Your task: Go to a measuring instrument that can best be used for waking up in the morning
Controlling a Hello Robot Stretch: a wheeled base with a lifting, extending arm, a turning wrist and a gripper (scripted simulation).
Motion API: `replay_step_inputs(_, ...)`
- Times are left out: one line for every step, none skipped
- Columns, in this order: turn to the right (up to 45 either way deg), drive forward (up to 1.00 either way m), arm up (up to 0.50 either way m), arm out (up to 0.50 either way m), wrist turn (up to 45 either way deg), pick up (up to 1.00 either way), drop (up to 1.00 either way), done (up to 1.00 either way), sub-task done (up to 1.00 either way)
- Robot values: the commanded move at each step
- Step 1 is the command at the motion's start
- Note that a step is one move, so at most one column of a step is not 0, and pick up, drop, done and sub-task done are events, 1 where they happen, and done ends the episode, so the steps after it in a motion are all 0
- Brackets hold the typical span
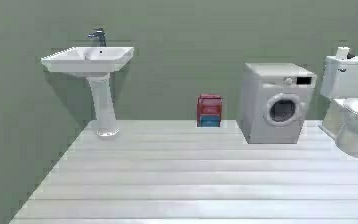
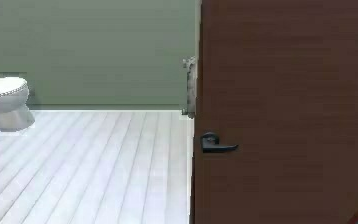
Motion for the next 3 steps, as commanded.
replay_step_inputs(45.0,0.0,0.0,0.0,0.0,0.0,0.0,0.0,0.0)
replay_step_inputs(45.0,0.0,0.0,0.0,0.0,0.0,0.0,0.0,0.0)
replay_step_inputs(45.0,0.0,0.0,0.0,0.0,0.0,0.0,0.0,0.0)
